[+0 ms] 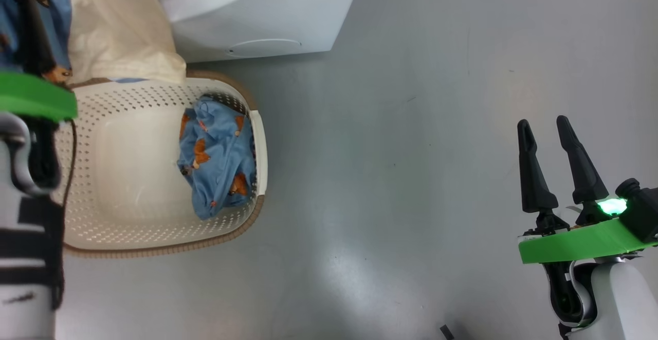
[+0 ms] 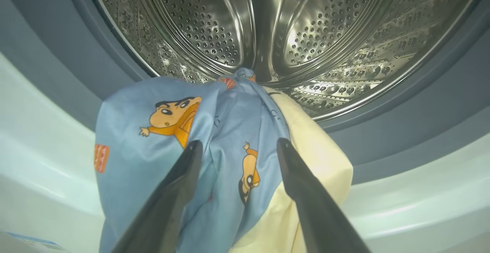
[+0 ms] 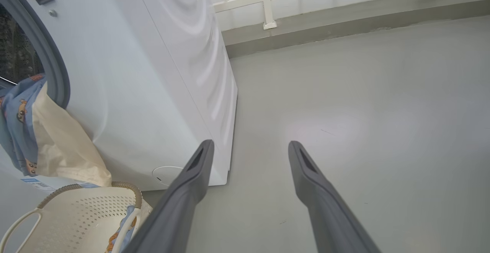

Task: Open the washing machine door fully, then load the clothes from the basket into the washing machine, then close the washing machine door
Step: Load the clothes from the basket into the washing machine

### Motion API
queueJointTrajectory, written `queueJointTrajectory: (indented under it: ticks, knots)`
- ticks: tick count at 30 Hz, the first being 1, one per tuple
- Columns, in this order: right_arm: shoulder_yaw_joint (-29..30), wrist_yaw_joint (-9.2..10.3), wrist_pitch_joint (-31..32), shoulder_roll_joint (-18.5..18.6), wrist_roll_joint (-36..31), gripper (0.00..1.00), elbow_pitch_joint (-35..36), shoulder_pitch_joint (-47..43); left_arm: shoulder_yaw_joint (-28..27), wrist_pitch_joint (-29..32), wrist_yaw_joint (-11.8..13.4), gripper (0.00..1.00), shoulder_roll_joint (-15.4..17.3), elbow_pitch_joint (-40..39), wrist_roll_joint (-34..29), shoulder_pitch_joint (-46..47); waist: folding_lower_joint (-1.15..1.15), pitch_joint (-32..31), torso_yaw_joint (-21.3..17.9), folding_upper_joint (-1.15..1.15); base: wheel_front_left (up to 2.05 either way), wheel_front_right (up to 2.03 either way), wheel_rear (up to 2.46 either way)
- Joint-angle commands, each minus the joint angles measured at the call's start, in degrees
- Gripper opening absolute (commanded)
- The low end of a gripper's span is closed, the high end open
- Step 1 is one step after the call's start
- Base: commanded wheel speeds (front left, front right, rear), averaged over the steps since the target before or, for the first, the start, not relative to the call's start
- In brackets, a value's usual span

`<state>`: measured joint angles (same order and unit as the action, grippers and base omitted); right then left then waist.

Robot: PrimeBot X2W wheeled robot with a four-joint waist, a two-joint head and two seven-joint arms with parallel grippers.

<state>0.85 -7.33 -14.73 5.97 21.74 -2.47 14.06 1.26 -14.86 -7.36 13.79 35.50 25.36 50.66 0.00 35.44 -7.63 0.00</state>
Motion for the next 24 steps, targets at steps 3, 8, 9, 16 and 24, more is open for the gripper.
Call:
queueJointTrajectory:
  ticks: [3, 8, 9, 16, 24]
  knots:
    - [-0.90, -0.16, -0.27, 1.09, -0.23, 1.00, 1.31, -1.96, -2.96, -0.14, -0.13, 1.00, 1.40, -5.26, -1.44, -6.94, 0.00, -0.77, 0.65, 0.00, 0.00, 0.00, 0.00]
    - [-0.87, -0.16, -0.27, 1.53, -0.14, 1.00, 1.29, -2.30, -4.18, -0.14, -0.13, 1.00, 0.53, -9.34, -2.13, -13.53, 0.00, -1.17, 0.97, 0.00, 0.00, 0.00, 0.00]
    - [-0.84, -0.16, -0.27, 1.62, -0.13, 1.00, 1.31, -2.39, -4.55, -0.14, -0.13, 1.00, 0.36, -10.39, -2.40, -15.09, 0.00, -1.25, 1.06, 0.00, 0.00, 0.00, 0.00]
    - [-0.72, -0.16, -0.27, 2.29, -0.13, 1.00, 1.55, -3.10, -7.65, -0.14, -0.13, 1.00, -1.38, -17.75, -3.09, -25.59, 0.00, -1.57, 1.51, 0.00, 0.00, 0.00, 0.00]
    - [-1.07, -0.16, -0.27, 2.39, -0.04, 1.00, 1.47, -3.01, -9.92, -0.14, -0.13, 1.00, -2.68, -23.91, -3.92, -32.80, 0.00, -1.69, 1.01, 0.00, 0.00, 0.00, 0.00]
